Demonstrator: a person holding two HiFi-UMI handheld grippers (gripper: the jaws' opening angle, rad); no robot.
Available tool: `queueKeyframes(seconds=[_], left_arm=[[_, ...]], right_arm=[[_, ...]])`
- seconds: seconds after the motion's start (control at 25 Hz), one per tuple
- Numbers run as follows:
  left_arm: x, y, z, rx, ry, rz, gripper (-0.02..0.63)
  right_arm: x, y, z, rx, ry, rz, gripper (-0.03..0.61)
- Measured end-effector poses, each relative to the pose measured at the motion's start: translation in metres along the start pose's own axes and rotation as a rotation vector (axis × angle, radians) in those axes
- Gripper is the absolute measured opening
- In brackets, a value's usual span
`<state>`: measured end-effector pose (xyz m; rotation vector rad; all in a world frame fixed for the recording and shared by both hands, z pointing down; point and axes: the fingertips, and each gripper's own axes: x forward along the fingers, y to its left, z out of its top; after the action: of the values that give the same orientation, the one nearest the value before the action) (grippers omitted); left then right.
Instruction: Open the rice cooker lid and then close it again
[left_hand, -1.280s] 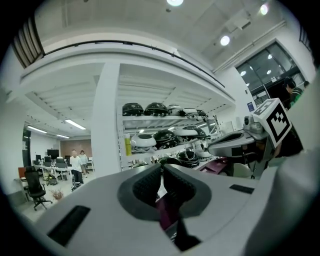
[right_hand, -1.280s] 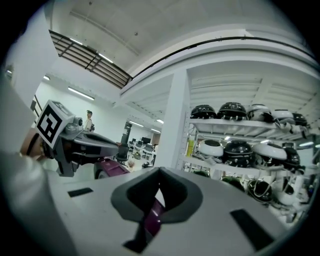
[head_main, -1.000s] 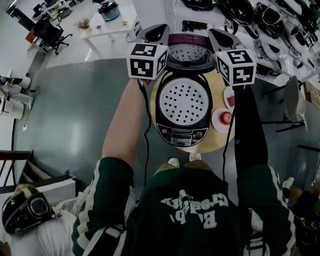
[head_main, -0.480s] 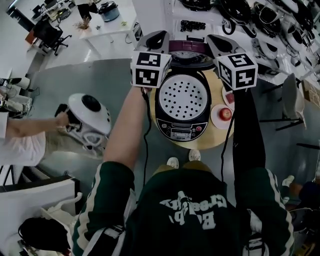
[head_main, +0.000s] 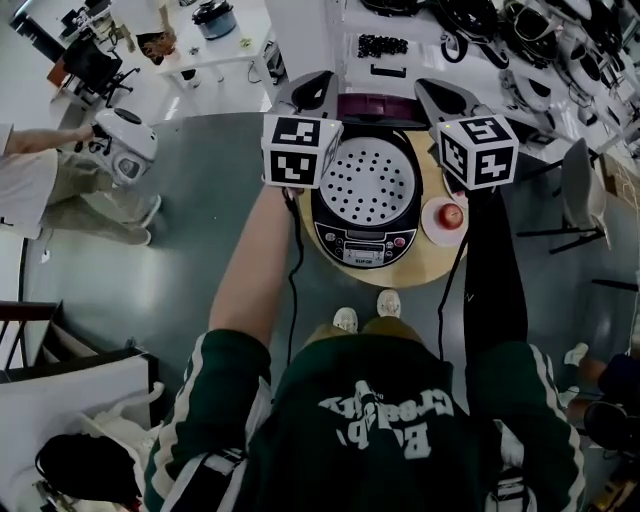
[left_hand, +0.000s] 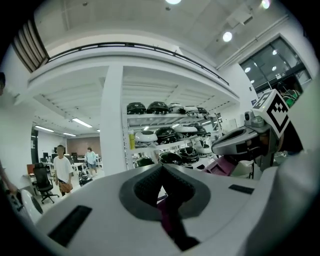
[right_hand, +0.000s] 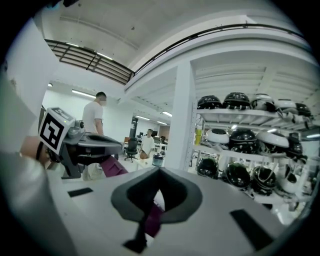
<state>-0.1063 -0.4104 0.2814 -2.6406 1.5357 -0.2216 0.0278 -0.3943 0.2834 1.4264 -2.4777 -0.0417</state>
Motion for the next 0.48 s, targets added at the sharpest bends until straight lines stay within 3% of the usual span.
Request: queueKeyframes(seconds=[0.48], left_arm=[[-0.046,-0.028,-0.043,-0.036,0.069,-0.064,0.000]], right_arm=[[-0.031,0.039,-0.044,0.017,0.041,0.023,0.003]])
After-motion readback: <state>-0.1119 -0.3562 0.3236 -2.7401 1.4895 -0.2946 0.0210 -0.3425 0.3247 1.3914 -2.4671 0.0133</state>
